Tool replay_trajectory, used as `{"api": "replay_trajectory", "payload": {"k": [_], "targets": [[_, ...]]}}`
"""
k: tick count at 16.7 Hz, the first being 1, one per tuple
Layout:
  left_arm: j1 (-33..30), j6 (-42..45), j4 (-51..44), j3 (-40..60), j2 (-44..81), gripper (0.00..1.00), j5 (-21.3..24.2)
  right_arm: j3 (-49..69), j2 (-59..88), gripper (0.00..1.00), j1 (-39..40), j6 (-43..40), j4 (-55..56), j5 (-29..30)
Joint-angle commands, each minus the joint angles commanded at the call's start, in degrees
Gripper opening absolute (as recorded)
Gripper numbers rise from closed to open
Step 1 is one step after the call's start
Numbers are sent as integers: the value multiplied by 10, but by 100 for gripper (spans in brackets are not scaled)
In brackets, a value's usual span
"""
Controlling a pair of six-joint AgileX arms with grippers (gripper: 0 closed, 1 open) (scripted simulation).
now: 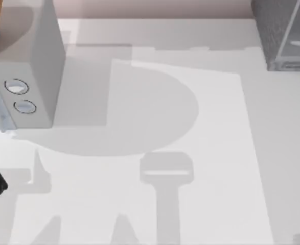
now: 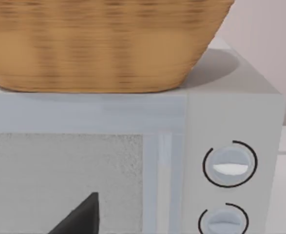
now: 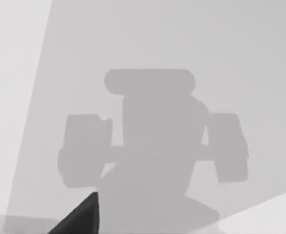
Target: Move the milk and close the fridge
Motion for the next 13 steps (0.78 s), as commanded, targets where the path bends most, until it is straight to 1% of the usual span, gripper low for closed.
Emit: {"api": "replay_trajectory", "payload": {"k": [3,10,13], "targets": [[0,0,0,0,0,100,0,63,170,100,-155,-172,-14,-78],[0,0,0,0,0,100,0,193,621,100,-539,-614,-13,-271],[0,0,0,0,0,100,0,231,780,100,-677,-767,3,-341]]}}
